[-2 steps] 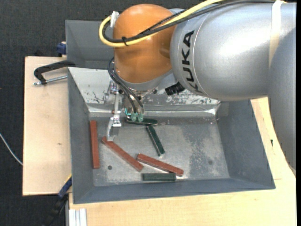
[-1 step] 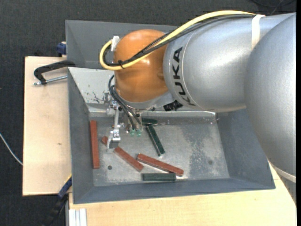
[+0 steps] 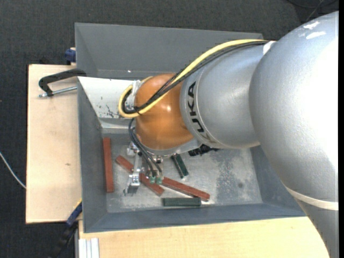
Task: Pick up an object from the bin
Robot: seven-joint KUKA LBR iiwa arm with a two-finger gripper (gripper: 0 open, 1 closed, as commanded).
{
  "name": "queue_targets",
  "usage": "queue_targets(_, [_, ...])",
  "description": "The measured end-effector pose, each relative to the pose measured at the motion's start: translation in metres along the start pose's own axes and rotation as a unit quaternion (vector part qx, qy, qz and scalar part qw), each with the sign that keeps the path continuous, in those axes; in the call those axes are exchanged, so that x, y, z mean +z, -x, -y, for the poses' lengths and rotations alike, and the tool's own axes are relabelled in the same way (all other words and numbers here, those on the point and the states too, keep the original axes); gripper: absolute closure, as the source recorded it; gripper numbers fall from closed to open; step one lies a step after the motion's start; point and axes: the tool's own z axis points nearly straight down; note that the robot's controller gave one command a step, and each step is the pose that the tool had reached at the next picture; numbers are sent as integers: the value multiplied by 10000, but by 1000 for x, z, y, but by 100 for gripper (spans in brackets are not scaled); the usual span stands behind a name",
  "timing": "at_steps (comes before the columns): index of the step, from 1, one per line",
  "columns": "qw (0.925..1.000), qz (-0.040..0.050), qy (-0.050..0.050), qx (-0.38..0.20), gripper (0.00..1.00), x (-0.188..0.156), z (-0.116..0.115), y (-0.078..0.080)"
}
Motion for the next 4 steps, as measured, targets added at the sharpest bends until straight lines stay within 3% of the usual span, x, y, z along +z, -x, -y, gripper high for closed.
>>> queue_targets(1, [10000,-10,0,15,0,20,16,8])
queue_targets(2, [9992,-12,20,398,100,50,29,20])
queue_targets(3, [9992,-12,22,400,100,50,29,20])
queue_targets(4, [9983,4,-3,-587,100,-149,100,47])
